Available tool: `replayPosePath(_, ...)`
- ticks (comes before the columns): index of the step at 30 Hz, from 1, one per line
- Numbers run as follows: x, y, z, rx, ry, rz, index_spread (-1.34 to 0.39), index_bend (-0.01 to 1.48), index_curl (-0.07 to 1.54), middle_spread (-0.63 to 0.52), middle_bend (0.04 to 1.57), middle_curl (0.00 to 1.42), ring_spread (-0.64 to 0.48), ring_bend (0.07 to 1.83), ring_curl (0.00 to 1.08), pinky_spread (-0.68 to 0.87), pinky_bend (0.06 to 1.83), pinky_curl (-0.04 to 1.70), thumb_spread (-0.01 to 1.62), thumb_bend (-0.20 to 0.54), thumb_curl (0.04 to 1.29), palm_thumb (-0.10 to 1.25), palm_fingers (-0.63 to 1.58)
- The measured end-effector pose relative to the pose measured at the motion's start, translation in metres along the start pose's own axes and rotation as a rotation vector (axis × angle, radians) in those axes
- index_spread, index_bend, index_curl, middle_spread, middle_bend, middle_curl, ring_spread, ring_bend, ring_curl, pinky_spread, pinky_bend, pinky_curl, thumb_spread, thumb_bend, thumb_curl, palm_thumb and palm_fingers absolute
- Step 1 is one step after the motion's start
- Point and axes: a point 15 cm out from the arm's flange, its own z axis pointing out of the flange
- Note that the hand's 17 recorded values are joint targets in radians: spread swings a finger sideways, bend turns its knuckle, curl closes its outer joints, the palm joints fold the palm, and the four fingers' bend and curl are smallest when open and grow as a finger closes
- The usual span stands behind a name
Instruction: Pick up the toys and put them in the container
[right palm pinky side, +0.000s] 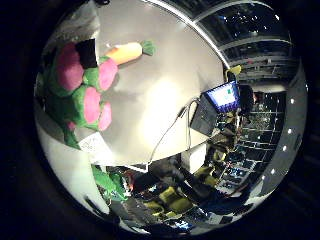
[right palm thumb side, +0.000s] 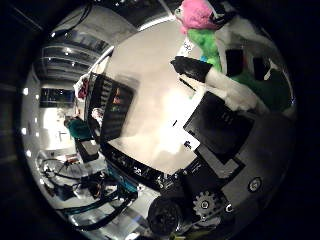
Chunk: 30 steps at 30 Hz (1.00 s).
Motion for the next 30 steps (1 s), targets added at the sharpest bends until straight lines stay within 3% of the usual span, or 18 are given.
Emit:
replayPosePath(12, -0.192, -0.029, -0.051, 0.047, -0.085, -0.175, -0.17, 1.19, 0.62, -0.08, 1.31, 0.58, -0.15, 1.43, 0.55, -0.19, 1.14, 0.98, 0.94, -0.024, 0.49, 0.89, 1.23)
replayPosePath(21, -0.339, -0.016, -0.045, 0.019, -0.168, -0.316, -0.17, 1.20, 0.61, -0.08, 1.32, 0.57, -0.15, 1.43, 0.54, -0.20, 1.10, 1.04, 0.95, -0.022, 0.49, 0.89, 1.23)
replayPosePath(25, -0.378, -0.030, -0.042, 0.090, -0.196, -0.343, -0.17, 1.19, 0.61, -0.08, 1.31, 0.57, -0.15, 1.43, 0.54, -0.21, 1.08, 1.04, 0.95, -0.026, 0.49, 0.88, 1.23)
replayPosePath(28, -0.398, -0.045, -0.049, 0.177, -0.214, -0.364, -0.23, 0.97, 0.56, -0.11, 1.23, 0.54, -0.17, 1.39, 0.51, -0.29, 1.03, 0.95, 0.92, -0.036, 0.49, 0.84, 1.10)
replayPosePath(29, -0.401, -0.048, -0.050, 0.194, -0.215, -0.372, -0.32, 0.71, 0.51, -0.16, 1.05, 0.49, -0.21, 1.34, 0.50, -0.37, 1.09, 0.93, 0.92, -0.028, 0.49, 0.84, 0.65)
replayPosePath(30, -0.401, -0.049, -0.050, 0.198, -0.210, -0.383, -0.35, 0.74, 0.55, -0.17, 0.99, 0.48, -0.21, 1.28, 0.52, -0.35, 1.07, 0.95, 0.93, -0.026, 0.49, 0.84, 0.39)
